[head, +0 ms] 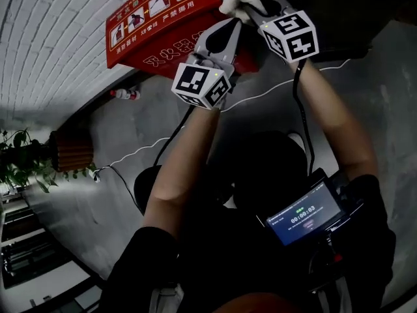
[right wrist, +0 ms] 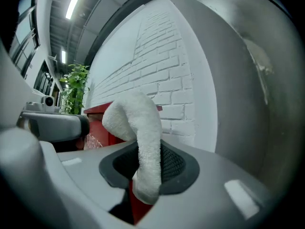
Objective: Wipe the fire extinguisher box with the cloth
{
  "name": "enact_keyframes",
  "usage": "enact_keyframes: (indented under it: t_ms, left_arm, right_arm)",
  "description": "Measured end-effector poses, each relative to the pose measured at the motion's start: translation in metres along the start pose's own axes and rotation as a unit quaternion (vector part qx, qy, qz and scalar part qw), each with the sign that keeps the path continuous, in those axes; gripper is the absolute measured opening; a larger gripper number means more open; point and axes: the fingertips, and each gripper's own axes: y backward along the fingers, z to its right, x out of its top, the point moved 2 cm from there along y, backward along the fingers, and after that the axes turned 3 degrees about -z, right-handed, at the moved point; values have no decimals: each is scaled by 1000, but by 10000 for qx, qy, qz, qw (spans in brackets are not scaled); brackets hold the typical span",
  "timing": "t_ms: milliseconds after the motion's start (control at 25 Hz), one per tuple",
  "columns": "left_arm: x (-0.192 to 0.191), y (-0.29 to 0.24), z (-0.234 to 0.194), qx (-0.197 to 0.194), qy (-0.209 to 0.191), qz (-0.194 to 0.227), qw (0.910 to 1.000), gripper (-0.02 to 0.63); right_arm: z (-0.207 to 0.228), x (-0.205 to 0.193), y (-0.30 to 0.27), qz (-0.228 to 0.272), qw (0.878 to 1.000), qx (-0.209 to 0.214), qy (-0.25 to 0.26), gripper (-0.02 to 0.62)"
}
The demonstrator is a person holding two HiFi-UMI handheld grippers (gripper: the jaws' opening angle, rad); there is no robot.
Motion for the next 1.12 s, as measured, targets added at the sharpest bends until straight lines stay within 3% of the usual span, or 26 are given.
enact_keyframes:
  t_ms: [120,560,960,1120]
  left_arm:
    - [-9,-5,-7,116,29,-2,9999,0]
    - [-26,-4,-8,201,118,-173,9996,-1]
    - [-53,-4,-12,180,320,-138,9992,-1]
    - [-70,-7,-9,200,452,-261,9984,0]
  right_arm:
    - [9,-3,-20,30,9999,124,4,97]
    - [-9,-5,-60,287,9863,1586,336,87]
    - [-13,-35,-75,139,9842,1736,317,83]
    - [-13,-64,-83,-210,9832,1757,442,83]
